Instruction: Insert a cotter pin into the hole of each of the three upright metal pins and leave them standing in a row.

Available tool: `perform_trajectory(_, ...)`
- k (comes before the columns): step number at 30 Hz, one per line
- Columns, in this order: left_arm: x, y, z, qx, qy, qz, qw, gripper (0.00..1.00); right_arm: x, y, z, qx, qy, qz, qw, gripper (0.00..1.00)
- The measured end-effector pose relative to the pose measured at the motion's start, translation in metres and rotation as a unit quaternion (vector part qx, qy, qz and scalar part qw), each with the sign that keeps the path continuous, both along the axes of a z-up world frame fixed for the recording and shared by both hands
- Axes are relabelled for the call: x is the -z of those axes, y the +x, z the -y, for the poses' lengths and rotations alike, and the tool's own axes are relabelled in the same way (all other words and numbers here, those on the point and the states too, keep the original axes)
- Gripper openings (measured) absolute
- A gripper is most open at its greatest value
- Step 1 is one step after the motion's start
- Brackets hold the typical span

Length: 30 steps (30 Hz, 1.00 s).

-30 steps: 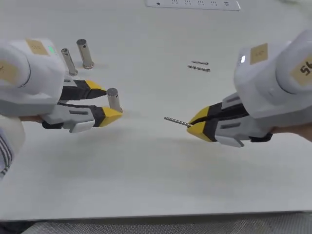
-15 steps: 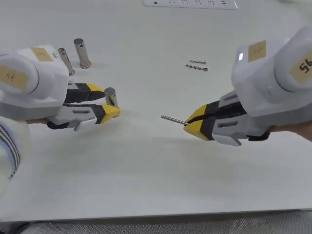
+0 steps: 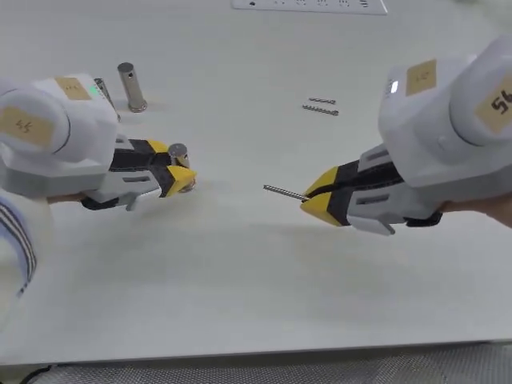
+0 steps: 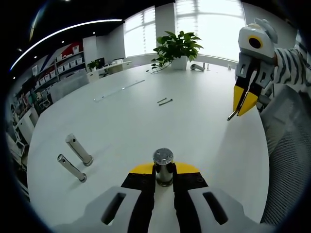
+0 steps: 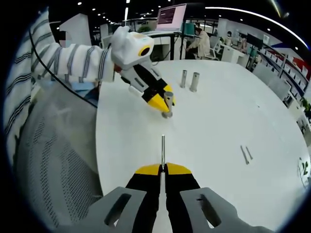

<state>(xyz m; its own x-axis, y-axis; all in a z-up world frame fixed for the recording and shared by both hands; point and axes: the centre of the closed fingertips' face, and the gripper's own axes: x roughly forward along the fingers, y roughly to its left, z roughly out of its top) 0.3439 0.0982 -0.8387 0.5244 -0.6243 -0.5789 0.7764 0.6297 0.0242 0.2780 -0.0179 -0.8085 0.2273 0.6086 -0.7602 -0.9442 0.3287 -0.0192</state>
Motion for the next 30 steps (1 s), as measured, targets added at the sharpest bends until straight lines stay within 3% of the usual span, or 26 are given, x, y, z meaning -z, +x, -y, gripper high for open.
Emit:
perform_trajectory(7,-0.001,-0.006,0.003,-0.013,0.014,-0.014,0.9997,0.11,-0.001,0.001,0.001,0.002,0.0,0.001,1.0,0.03)
perform_trajectory(9,-0.002,-0.011,0.006,-0.009,0.023,-0.009,0.9997,0.11,-0.002,0.001,0.0,0.001,0.001,0.004,1.0,0.03)
perform_trajectory(19,-0.003,-0.029,0.02,-0.022,0.021,-0.024,0.9992,0.11,0.001,0.0,-0.01,-0.006,0.011,0.003,0.9999,0.03)
perform_trajectory(22,-0.003,-0.033,0.026,-0.031,0.013,-0.04,0.9986,0.11,0.003,0.001,-0.015,-0.011,0.013,0.003,0.9998,0.03)
perform_trajectory(30,-0.003,-0.041,0.04,-0.034,0.013,-0.042,0.9985,0.11,0.01,0.003,-0.027,-0.027,0.015,-0.002,0.9995,0.03)
